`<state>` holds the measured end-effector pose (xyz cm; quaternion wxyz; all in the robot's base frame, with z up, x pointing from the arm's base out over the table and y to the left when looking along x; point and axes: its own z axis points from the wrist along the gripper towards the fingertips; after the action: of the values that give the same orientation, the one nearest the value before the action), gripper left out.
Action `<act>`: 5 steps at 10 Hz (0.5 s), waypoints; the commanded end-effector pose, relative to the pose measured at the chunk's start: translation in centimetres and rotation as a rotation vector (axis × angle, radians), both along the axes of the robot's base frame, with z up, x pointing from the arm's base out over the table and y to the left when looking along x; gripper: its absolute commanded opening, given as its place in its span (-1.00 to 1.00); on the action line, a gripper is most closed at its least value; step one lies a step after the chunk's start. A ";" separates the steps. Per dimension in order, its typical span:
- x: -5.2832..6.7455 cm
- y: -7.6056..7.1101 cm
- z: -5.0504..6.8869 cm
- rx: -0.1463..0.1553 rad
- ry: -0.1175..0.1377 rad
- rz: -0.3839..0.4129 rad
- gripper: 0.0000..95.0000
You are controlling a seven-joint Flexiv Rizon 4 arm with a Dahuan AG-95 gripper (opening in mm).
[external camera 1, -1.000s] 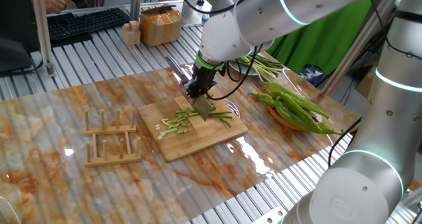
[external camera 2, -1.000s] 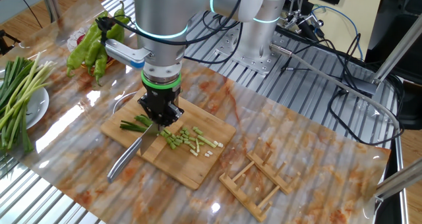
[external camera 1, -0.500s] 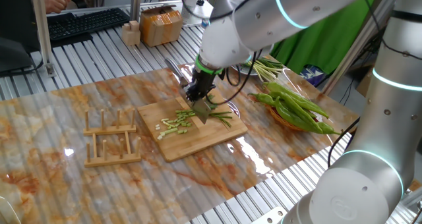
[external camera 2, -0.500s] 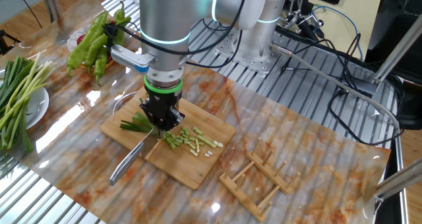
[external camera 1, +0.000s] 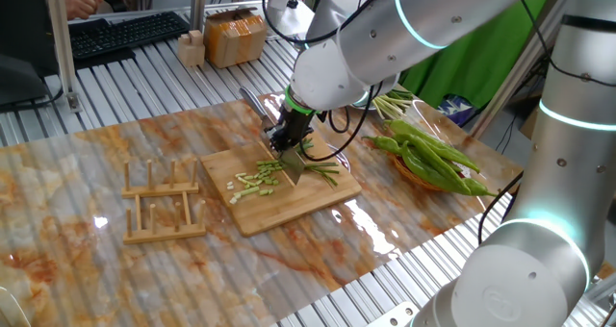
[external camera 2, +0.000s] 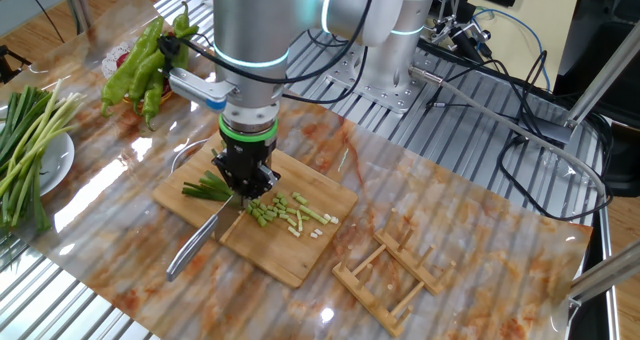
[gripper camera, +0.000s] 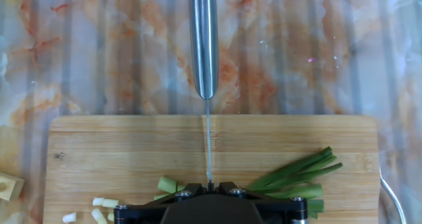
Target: Chop the green garlic
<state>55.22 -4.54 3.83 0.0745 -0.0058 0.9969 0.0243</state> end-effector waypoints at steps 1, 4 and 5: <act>0.0 0.0 0.2 -0.007 0.014 0.000 -1.00; 0.0 0.0 0.3 -0.009 0.008 -0.005 -1.00; 0.0 0.0 0.3 -0.009 0.010 -0.006 -1.00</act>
<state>55.30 -4.58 3.93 0.0720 -0.0018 0.9973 0.0160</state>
